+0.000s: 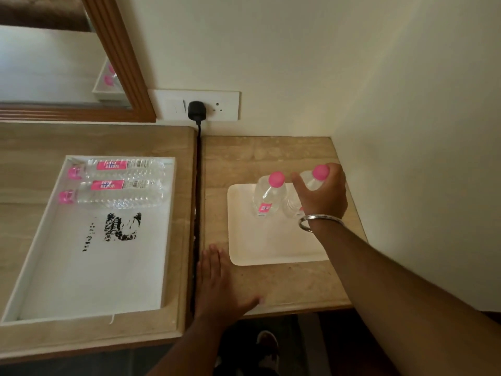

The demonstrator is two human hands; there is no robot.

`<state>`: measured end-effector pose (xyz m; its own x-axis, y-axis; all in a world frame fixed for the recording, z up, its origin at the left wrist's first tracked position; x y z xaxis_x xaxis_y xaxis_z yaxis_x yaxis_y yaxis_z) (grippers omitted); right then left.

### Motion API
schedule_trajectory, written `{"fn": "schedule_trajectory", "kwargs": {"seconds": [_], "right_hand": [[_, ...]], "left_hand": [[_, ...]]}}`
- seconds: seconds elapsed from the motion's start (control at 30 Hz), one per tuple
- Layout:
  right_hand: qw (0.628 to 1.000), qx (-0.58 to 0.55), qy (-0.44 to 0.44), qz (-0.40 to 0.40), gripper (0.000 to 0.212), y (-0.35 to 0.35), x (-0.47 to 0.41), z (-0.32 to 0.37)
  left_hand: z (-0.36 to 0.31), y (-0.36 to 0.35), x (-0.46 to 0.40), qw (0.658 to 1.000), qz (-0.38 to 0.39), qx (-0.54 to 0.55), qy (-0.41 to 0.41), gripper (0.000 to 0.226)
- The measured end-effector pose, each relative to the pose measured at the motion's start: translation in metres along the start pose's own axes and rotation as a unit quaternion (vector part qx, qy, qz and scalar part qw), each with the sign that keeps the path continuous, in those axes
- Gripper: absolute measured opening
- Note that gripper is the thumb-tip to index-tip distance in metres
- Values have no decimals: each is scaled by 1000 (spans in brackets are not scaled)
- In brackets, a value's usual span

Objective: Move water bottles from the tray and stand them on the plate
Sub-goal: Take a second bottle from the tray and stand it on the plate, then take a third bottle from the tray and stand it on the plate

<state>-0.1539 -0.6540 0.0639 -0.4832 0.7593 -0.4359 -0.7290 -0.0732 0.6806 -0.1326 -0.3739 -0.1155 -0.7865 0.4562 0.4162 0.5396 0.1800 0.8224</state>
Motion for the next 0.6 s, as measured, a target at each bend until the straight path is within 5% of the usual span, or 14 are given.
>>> {"fn": "schedule_trajectory", "kwargs": {"seconds": [0.23,0.47,0.6], "right_hand": [[998,-49,21,16,63,-2,4,-11],[994,-64,-88,15,76,17,57,-39],[989,-82,-48,116,73,10,115,0]], "left_hand": [[-1,0,1,998,6,-54,27,151],[-2,14,22,994,-11,-100,40,147],[-6,36,45,988,-16,-149,-31,141]]}}
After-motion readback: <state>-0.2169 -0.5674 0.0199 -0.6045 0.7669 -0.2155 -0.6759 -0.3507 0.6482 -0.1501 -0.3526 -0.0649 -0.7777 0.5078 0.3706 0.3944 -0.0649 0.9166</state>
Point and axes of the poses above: each hand's wrist, its own x-axis away from the middle knuckle, its own y-axis out of the back of the hand, z = x × y, the point moved 8 cm from there along -x, towards the middle knuckle, and after that the axes turned 13 degrees about y, right-handed, at the moved point
